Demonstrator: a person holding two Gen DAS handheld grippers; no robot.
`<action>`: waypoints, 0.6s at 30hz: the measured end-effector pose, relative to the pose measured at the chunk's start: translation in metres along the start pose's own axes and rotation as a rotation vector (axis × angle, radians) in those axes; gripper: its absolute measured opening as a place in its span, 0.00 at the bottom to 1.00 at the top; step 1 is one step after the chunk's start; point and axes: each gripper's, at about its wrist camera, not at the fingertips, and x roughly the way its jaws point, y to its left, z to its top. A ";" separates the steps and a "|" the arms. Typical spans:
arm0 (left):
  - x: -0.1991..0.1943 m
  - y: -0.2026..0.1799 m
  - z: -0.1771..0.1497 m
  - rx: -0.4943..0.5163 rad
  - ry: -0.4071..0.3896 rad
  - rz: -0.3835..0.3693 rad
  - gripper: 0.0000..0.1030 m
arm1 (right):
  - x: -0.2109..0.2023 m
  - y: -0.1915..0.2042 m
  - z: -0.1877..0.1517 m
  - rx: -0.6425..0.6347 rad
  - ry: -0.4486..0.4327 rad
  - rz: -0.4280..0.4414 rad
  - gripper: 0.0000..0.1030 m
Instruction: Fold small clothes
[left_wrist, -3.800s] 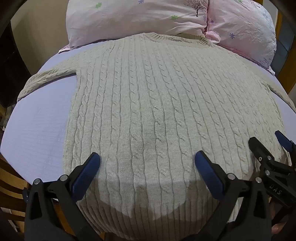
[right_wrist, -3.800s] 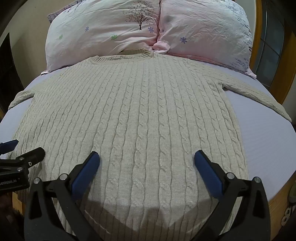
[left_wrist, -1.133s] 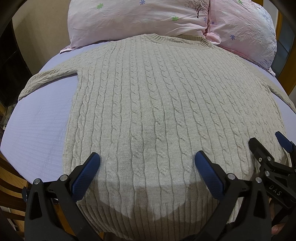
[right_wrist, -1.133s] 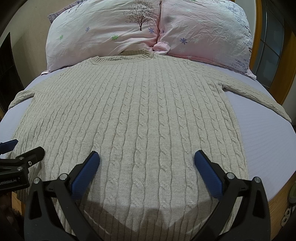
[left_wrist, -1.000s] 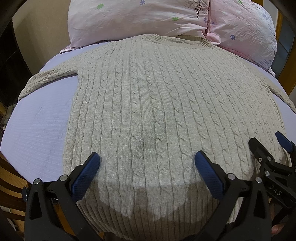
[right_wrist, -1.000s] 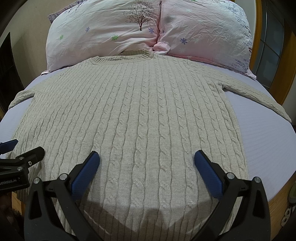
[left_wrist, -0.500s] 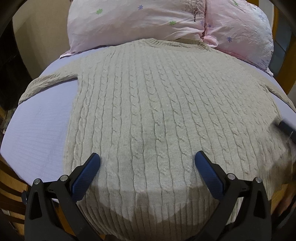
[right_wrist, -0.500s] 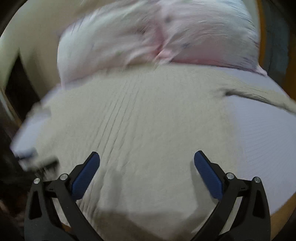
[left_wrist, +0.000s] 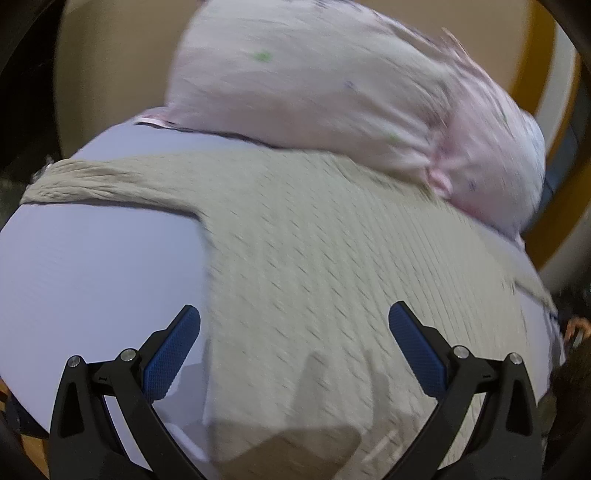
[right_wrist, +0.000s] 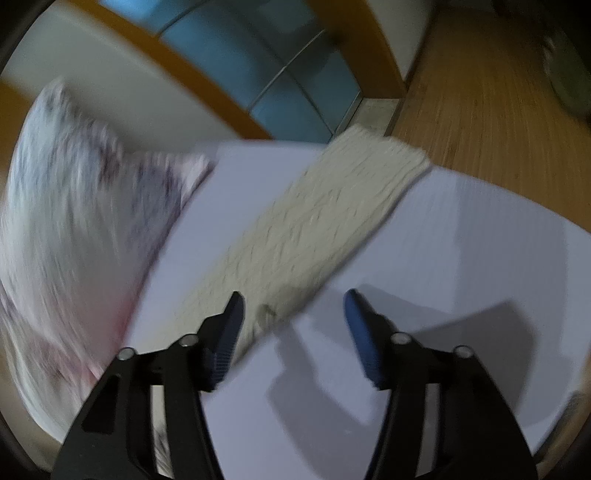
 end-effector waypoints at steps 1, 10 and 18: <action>-0.001 0.012 0.008 -0.024 -0.026 0.002 0.99 | 0.004 0.000 0.006 0.009 -0.011 0.005 0.51; -0.024 0.092 0.031 -0.188 -0.174 0.131 0.99 | -0.011 0.072 -0.002 -0.246 -0.238 0.016 0.07; -0.039 0.157 0.036 -0.393 -0.269 0.129 0.99 | -0.059 0.274 -0.210 -0.908 -0.162 0.483 0.07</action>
